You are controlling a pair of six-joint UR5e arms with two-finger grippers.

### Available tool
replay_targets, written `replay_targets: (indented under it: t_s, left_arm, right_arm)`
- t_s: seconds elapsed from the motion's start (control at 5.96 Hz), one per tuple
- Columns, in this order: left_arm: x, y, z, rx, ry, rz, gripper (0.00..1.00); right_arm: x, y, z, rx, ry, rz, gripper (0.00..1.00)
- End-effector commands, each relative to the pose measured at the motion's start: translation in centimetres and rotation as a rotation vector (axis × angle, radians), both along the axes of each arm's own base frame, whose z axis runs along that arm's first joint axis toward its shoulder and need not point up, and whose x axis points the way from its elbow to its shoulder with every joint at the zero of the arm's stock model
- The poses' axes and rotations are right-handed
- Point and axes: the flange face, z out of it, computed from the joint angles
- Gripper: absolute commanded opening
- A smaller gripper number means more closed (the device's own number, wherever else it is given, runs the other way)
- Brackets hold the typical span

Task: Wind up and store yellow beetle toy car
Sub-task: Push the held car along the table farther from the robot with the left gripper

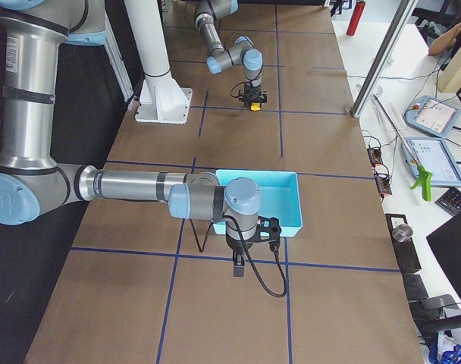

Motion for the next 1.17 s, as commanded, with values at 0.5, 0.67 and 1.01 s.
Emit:
replay_targets:
  t_s: [0.5,0.67,1.01]
  left_arm:
    - [-1.4,-0.9,-1.5,-0.04,0.065,-0.019,0.06]
    - [-2.1,-1.4,-2.9,-0.093,0.157,-0.06,0.06]
    - [-1.9,-1.5,-4.3,-0.062,0.27,-0.071,0.04]
  right_arm:
    - [0.0,0.0,0.0,0.0,-0.001,0.0,1.0]
    - [0.0,0.0,0.0,0.0,-0.001,0.0,1.0]
    - [0.0,0.0,0.0,-0.001,-0.001,0.0,1.0]
